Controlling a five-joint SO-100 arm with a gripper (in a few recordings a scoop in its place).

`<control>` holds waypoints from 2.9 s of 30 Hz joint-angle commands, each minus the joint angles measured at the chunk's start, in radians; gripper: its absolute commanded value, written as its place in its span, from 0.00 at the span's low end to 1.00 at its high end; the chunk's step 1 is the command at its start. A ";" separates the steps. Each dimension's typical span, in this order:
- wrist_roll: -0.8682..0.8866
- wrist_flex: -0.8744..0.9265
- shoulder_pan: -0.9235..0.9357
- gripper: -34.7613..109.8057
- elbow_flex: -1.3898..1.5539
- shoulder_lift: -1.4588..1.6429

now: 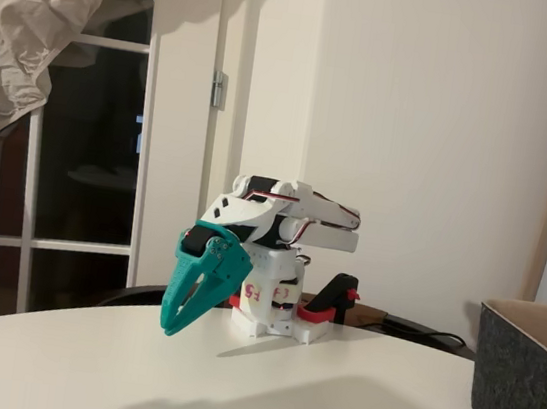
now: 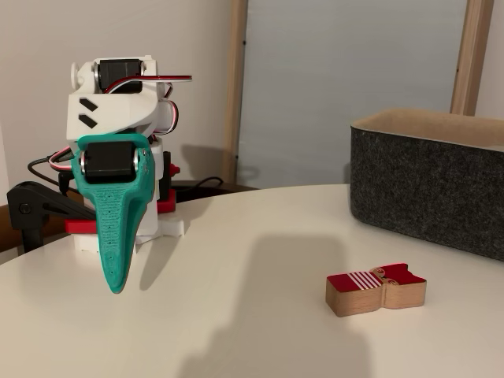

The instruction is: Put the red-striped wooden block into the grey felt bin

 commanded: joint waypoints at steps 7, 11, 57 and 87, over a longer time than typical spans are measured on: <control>0.011 0.015 0.017 0.24 0.012 0.029; 0.011 0.015 0.017 0.24 0.012 0.029; -0.032 0.015 0.023 0.24 0.012 0.031; 0.121 0.011 -0.222 0.31 -0.419 -0.110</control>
